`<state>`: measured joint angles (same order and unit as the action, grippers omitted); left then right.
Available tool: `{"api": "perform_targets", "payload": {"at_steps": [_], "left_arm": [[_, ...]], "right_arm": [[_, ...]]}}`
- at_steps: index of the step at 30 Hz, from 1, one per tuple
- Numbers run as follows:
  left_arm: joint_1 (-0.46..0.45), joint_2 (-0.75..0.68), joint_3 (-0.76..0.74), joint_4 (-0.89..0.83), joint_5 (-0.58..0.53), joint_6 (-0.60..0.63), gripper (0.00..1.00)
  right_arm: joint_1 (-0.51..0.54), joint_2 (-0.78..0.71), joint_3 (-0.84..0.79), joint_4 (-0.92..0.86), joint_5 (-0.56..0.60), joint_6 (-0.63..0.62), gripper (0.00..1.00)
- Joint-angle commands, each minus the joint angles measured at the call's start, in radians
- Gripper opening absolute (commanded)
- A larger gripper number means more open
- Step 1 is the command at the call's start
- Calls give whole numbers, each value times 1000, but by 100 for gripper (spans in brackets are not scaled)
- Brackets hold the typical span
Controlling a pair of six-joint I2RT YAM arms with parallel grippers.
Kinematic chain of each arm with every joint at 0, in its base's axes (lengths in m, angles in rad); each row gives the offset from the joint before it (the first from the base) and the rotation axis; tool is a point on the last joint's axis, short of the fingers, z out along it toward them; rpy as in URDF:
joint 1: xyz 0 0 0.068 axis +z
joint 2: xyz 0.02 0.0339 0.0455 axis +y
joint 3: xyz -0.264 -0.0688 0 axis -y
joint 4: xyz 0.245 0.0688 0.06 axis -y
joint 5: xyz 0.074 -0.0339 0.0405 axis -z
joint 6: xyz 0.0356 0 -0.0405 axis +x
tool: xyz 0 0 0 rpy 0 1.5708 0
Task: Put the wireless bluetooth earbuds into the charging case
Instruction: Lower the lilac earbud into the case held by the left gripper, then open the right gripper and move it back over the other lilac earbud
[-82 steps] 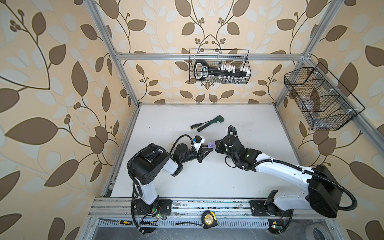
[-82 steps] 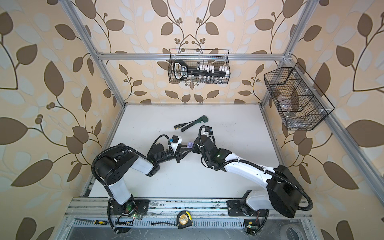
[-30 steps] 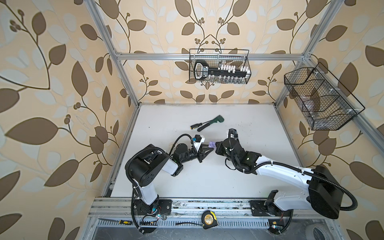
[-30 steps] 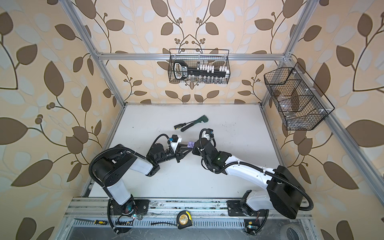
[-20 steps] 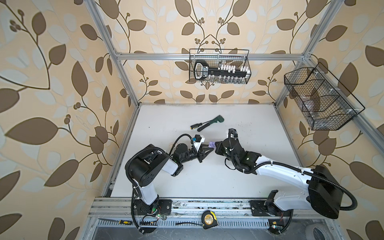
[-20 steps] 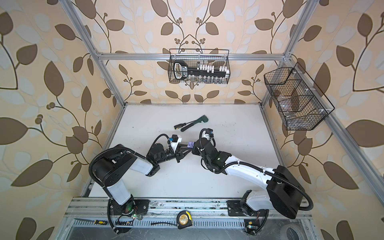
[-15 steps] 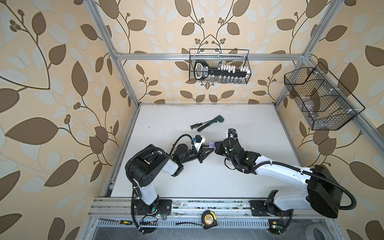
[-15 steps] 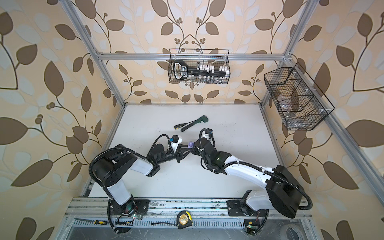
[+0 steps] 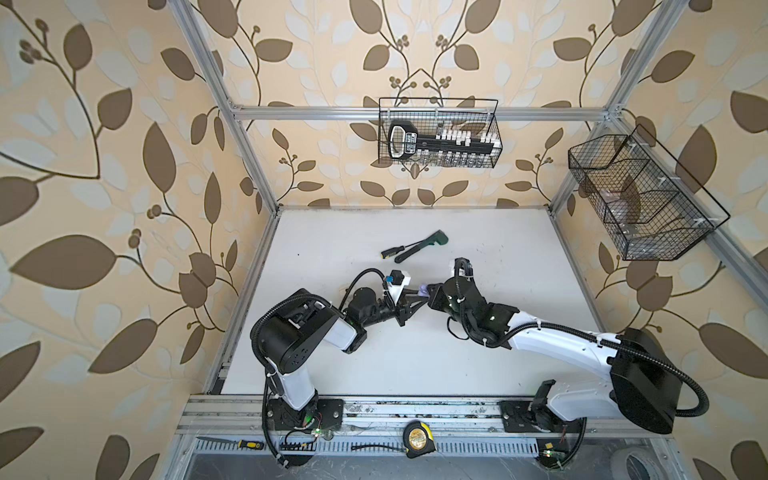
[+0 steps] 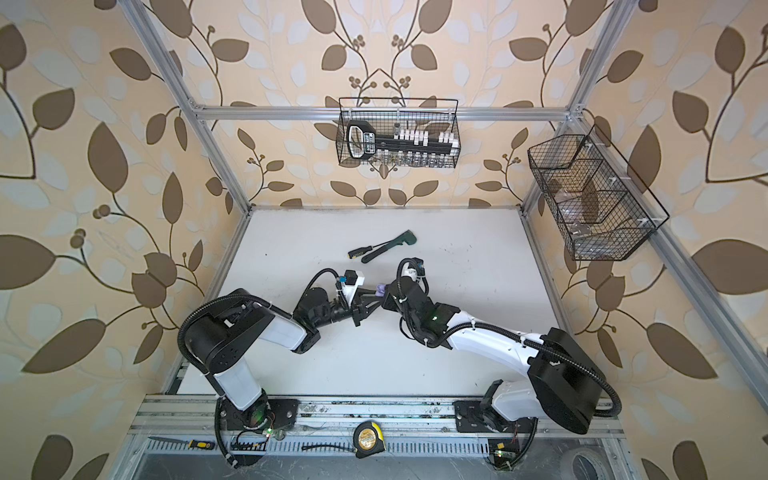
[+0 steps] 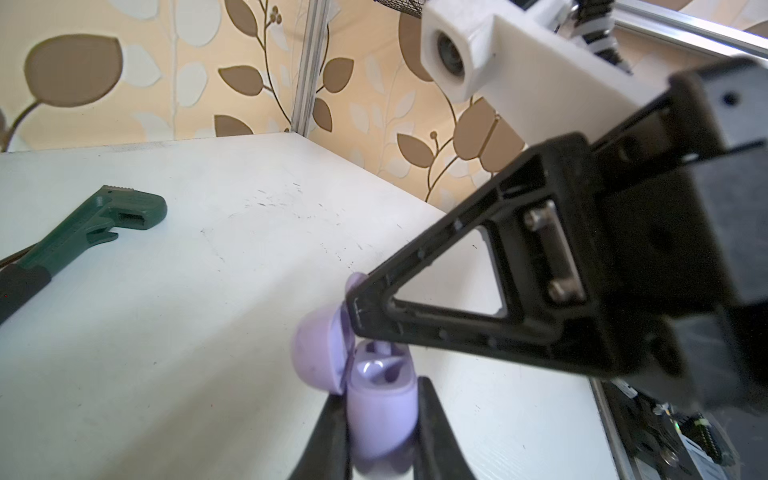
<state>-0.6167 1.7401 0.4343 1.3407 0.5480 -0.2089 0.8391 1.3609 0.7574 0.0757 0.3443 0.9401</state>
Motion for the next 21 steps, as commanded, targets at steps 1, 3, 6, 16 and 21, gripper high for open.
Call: {"api": "perform_targets", "payload": {"at_steps": [1, 3, 6, 16, 21], "left_arm": [[-11, -24, 25, 83, 14, 5, 0], [-12, -27, 23, 83, 12, 5, 0], [-11, -28, 23, 83, 12, 4, 0], [-11, -60, 8, 83, 32, 1, 0], [-12, -81, -5, 84, 38, 2, 0]], "right_arm": [[21, -22, -36, 28, -34, 22, 6], [24, -32, -47, 40, -35, 25, 7], [28, -43, -55, 41, -39, 32, 8], [43, -37, -68, 58, -53, 46, 13], [58, -72, -87, 77, -39, 23, 36]]}}
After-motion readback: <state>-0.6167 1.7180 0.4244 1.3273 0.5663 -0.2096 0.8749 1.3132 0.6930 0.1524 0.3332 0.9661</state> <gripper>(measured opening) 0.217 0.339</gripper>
